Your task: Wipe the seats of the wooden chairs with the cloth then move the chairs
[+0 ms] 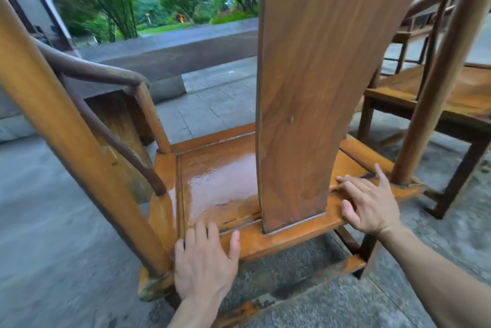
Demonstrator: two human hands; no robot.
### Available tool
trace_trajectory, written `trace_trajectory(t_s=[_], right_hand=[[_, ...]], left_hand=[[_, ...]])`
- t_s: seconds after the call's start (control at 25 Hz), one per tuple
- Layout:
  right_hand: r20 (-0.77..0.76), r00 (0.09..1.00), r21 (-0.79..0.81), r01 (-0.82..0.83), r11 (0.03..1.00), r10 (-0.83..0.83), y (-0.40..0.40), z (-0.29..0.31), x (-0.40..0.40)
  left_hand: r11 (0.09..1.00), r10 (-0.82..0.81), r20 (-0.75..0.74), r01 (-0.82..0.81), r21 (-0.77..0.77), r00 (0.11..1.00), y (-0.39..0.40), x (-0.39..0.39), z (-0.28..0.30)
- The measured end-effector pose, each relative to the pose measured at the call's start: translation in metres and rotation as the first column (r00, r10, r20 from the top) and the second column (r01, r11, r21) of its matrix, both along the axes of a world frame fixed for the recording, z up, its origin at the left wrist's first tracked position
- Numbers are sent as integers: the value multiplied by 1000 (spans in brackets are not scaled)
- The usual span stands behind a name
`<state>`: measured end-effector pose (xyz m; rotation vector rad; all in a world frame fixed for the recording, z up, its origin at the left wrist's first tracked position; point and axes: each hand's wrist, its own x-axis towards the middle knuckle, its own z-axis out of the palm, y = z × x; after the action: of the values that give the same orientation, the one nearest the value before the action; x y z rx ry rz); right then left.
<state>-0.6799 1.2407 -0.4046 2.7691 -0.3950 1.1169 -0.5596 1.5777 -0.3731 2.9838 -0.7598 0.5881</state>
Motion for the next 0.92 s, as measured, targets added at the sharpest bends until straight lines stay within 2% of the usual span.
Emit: trace_trajectory(t_s=[0.08, 0.2, 0.36, 0.44, 0.6, 0.72, 0.84, 0.92], right_hand=[[-9, 1000, 17, -2, 1000, 3, -2, 3, 4], [-56, 998, 23, -3, 1000, 5, 0, 1, 1], [-236, 969, 59, 84, 995, -68, 8, 5, -3], [-354, 926, 57, 161, 985, -131, 18, 8, -8], [-551, 798, 171, 395, 903, -245, 53, 32, -20], [-581, 764, 195, 464, 864, -280, 79, 50, -30], [-626, 741, 221, 469, 855, -245, 106, 87, -41], [-639, 732, 231, 476, 848, -237, 124, 112, -55]], left_hand=[[1000, 16, -50, -17, -4, 999, -3, 5, 1], [1000, 18, -40, -18, -1, 999, 1, 6, -1], [1000, 15, -64, -16, -17, 998, -1, 3, -2], [999, -10, -84, 7, -34, 996, 2, 4, 1], [1000, -13, -187, 10, -12, 982, 5, 0, 8], [999, -42, -223, 45, 12, 974, 12, -1, 14], [992, -95, -364, 120, 49, 927, 23, 4, 49], [981, -170, -406, 193, 16, 898, 28, -11, 71]])
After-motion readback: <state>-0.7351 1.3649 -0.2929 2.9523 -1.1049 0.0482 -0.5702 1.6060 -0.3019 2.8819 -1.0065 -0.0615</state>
